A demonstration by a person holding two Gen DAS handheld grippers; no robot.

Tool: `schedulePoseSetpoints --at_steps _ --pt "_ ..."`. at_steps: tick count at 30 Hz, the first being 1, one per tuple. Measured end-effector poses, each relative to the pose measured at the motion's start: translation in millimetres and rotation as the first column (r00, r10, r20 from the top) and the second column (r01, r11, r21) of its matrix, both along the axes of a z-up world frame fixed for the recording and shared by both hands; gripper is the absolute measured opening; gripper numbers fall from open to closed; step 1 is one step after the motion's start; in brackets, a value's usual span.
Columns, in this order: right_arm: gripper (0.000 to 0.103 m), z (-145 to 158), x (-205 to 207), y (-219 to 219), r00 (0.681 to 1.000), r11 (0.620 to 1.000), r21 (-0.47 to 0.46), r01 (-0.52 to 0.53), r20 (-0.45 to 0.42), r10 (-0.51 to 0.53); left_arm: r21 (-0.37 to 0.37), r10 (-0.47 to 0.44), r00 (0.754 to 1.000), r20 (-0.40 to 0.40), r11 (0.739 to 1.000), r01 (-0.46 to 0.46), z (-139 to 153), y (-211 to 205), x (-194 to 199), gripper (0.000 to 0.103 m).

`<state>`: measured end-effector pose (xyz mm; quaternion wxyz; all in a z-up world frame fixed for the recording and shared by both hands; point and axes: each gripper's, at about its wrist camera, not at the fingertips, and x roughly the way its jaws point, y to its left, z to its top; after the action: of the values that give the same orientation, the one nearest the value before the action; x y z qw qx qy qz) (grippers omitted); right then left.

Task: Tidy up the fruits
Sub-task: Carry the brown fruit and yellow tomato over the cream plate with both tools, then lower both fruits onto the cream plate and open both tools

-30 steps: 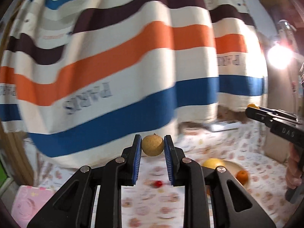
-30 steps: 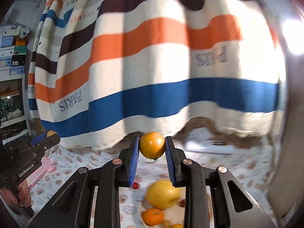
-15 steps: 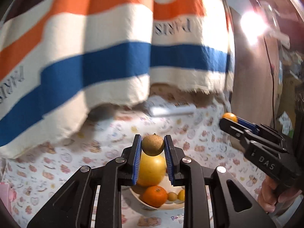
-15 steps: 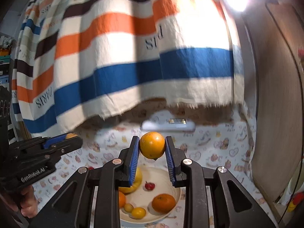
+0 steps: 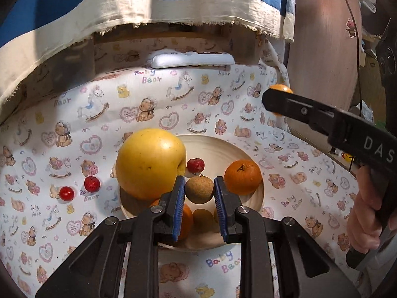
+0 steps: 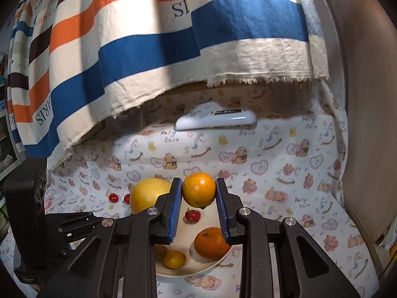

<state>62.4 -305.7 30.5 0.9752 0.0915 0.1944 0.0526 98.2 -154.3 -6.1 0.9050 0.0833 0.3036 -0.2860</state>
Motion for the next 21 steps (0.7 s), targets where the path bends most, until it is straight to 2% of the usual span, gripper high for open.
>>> schedulePoseSetpoints --at_steps 6,9,21 --pt "0.028 -5.4 2.1 10.2 1.000 0.999 -0.038 -0.015 -0.015 0.015 0.005 0.009 1.000 0.010 1.000 -0.009 -2.4 1.0 1.5 0.023" --pt "0.028 -7.5 3.0 13.1 1.000 0.999 -0.050 -0.019 -0.022 0.018 0.011 0.032 0.998 0.045 0.999 -0.033 -2.9 0.0 0.6 0.023" --pt "0.028 -13.7 9.8 8.0 0.998 0.999 -0.034 -0.001 -0.057 -0.001 0.015 0.029 0.998 0.048 0.999 -0.030 -8.5 0.3 1.5 0.023"
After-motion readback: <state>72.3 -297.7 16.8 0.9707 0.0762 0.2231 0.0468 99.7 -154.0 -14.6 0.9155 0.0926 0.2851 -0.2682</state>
